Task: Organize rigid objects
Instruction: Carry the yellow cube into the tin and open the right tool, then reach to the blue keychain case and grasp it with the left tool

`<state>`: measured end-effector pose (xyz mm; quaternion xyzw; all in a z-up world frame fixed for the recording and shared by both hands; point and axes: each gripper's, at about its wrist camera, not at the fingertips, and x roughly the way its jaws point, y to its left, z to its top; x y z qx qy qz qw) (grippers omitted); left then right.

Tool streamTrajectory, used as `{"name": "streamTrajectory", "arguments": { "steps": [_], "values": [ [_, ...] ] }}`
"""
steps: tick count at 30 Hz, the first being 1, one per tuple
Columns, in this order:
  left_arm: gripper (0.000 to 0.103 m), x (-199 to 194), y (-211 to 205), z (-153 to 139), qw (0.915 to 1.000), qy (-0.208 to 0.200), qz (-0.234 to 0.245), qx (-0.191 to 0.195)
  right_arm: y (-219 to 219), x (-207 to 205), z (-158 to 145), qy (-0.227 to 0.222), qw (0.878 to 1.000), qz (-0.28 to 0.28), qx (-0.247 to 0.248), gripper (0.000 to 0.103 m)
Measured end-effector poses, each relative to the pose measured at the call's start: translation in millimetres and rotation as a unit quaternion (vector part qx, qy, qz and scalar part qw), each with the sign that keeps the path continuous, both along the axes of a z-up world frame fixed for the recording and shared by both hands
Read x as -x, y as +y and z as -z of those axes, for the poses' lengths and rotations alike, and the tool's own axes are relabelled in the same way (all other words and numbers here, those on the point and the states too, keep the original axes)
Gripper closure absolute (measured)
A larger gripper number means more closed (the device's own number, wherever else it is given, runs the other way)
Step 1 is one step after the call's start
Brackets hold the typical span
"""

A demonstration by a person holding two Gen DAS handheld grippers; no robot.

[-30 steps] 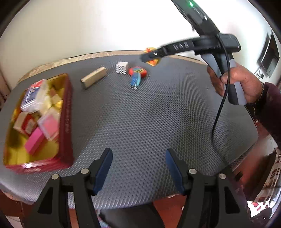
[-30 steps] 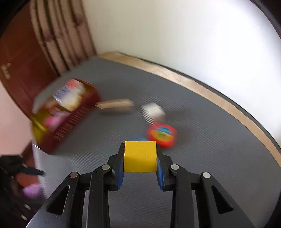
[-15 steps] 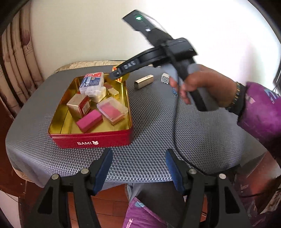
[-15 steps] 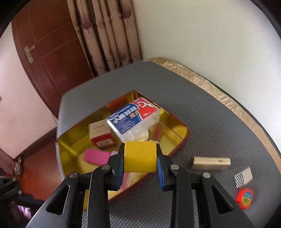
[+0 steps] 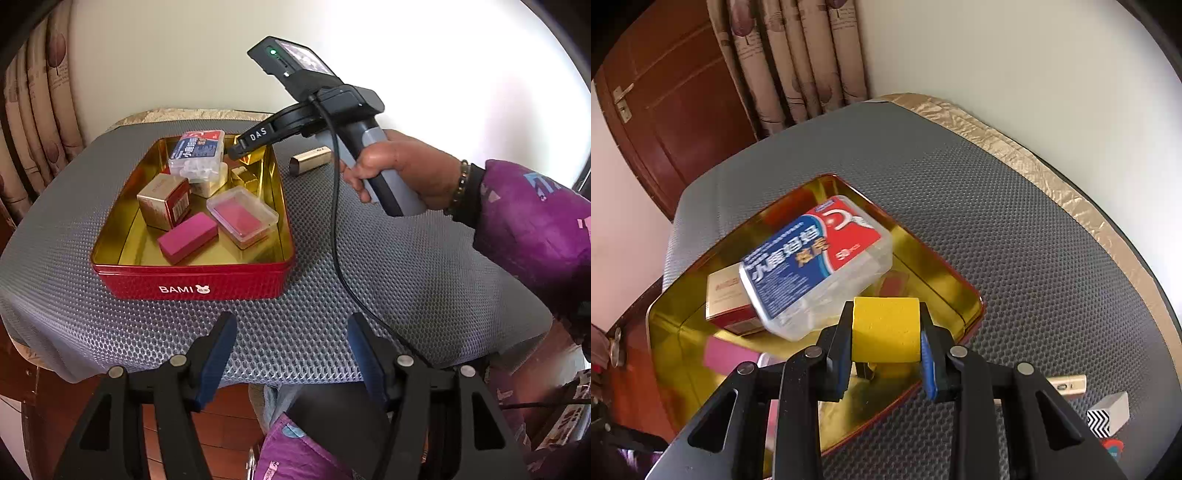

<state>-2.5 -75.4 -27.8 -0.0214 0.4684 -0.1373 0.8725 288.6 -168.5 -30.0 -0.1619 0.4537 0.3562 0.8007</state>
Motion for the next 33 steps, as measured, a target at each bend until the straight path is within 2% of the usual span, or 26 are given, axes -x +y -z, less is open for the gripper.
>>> {"name": "streamTrajectory", "arguments": {
  "steps": [10, 16, 18, 22, 25, 28, 33],
  "values": [
    [0.039, -4, 0, 8, 0.9999, 0.015, 0.0, 0.001, -8, -5, 0, -0.007, 1.0, 0.023, -0.019, 0.073],
    [0.039, -4, -3, 10, 0.9998, 0.017, 0.002, -0.003, -47, 19, -40, -0.043, 0.993, 0.065, -0.093, 0.073],
    [0.039, -4, -4, 10, 0.9998, 0.016, 0.004, -0.006, -72, 41, -51, -0.07, 0.989, 0.09, -0.093, 0.072],
    [0.039, -1, -8, 10, 0.9998, 0.014, 0.014, -0.008, -135, 89, -49, -0.118, 0.98, 0.153, -0.039, 0.062],
    [0.039, 1, -14, 11, 0.9995, 0.016, 0.023, -0.012, -197, 119, -34, -0.112, 0.971, 0.21, -0.002, 0.062],
    [0.039, 3, -21, 12, 0.9991, 0.019, 0.032, -0.017, -260, 144, -17, -0.11, 0.954, 0.274, 0.051, 0.062],
    [0.039, -3, -44, 6, 0.9976, 0.03, 0.061, -0.008, -324, 166, 2, -0.111, 0.928, 0.34, 0.106, 0.062]
  ]
}}
